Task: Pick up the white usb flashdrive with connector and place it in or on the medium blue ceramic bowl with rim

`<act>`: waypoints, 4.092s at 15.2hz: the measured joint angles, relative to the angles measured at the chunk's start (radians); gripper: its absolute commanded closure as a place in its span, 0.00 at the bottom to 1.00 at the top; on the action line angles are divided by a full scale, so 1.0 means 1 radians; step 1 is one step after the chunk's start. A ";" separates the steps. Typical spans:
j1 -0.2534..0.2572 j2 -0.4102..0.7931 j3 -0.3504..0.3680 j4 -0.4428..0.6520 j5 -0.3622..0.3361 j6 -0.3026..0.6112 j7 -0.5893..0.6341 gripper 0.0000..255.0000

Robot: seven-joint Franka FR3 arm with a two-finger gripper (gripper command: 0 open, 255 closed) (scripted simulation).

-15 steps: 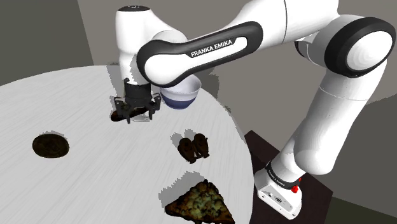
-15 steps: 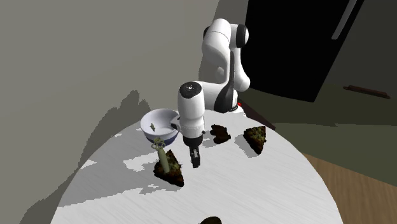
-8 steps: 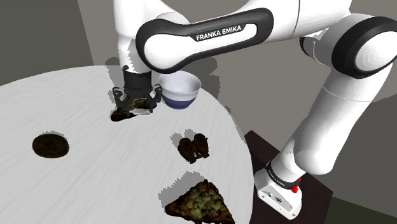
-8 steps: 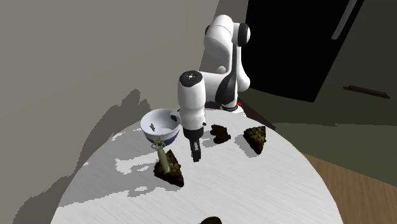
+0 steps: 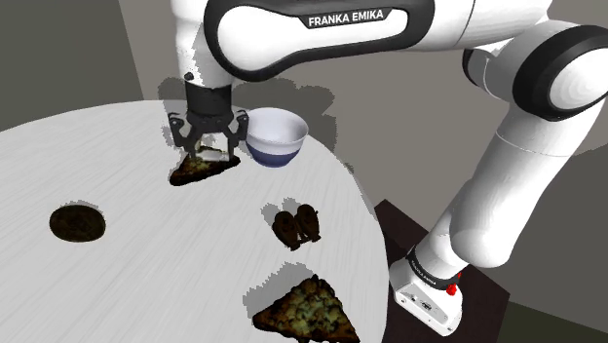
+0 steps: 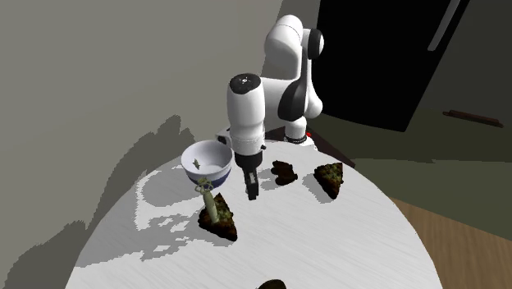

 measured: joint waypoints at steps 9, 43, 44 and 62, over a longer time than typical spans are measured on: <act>0.005 -0.003 0.003 0.116 0.003 -0.119 -0.001 1.00; -0.242 -0.189 -0.193 -0.233 0.098 0.059 -0.457 1.00; -0.242 -0.188 -0.193 -0.234 0.098 0.062 -0.457 1.00; -0.244 -0.199 -0.195 -0.130 0.101 -0.052 -0.459 0.00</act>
